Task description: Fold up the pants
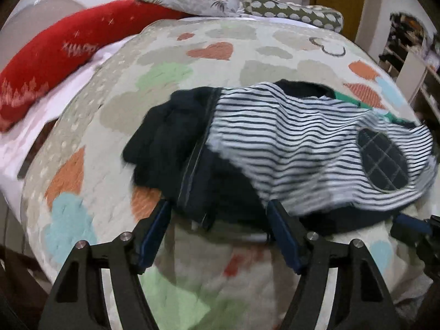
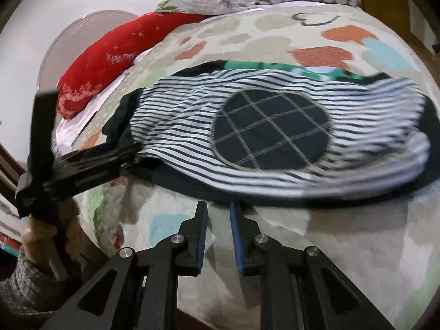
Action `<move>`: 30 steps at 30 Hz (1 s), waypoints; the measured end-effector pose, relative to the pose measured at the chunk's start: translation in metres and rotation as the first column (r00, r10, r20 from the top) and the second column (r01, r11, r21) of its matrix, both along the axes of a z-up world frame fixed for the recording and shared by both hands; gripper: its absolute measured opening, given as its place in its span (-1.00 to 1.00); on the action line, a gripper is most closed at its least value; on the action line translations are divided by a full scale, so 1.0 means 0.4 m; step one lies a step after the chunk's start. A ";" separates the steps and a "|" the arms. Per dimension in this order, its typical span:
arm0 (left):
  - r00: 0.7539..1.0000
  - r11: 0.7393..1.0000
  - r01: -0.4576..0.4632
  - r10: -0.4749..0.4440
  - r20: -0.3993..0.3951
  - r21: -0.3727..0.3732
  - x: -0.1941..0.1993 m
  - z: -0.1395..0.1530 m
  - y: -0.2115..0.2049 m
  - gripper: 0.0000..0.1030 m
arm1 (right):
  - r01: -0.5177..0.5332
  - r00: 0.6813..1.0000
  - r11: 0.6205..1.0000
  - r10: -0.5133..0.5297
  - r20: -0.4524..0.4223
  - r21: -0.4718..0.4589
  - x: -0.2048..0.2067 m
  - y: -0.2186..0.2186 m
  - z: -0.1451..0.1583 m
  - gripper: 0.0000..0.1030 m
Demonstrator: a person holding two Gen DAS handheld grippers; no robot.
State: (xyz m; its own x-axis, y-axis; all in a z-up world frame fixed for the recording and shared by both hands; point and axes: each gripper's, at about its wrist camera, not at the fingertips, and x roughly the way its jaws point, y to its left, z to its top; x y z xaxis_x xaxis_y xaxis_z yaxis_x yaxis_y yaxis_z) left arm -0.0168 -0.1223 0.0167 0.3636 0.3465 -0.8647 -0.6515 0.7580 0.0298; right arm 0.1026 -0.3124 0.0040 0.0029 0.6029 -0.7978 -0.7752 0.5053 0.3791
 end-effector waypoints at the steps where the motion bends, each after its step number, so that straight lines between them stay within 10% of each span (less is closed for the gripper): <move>1: 1.000 1.000 -0.003 0.004 0.019 -0.026 -0.020 0.019 0.001 0.40 | 0.012 1.000 1.000 -0.012 0.019 -0.002 -0.001 -0.011 0.010 -0.65; 7: 0.988 1.000 0.012 -0.013 0.156 0.013 -0.047 0.111 -0.018 0.56 | 0.044 0.974 0.996 -0.061 0.217 0.081 -0.022 -0.016 0.117 -0.14; 13: 0.999 0.993 -0.038 0.037 -0.004 -0.115 0.012 -0.045 0.061 0.62 | 0.215 0.963 0.977 -0.214 0.166 0.012 0.071 -0.048 0.042 -0.07; 16: 0.996 0.981 -0.066 0.077 0.050 -0.183 -0.016 -0.026 0.083 0.62 | 0.295 0.943 0.956 -0.293 0.156 0.015 0.119 -0.113 0.024 -0.07; 23: 0.998 0.999 0.035 -0.038 0.053 0.042 0.034 0.114 -0.037 0.62 | 0.448 0.864 0.882 -0.469 0.183 0.143 0.190 -0.252 0.091 0.01; 30: 0.987 0.946 0.162 -0.155 -0.047 0.282 0.174 0.173 -0.190 0.62 | 0.448 0.876 0.880 -0.467 0.117 0.159 0.216 -0.296 0.063 0.02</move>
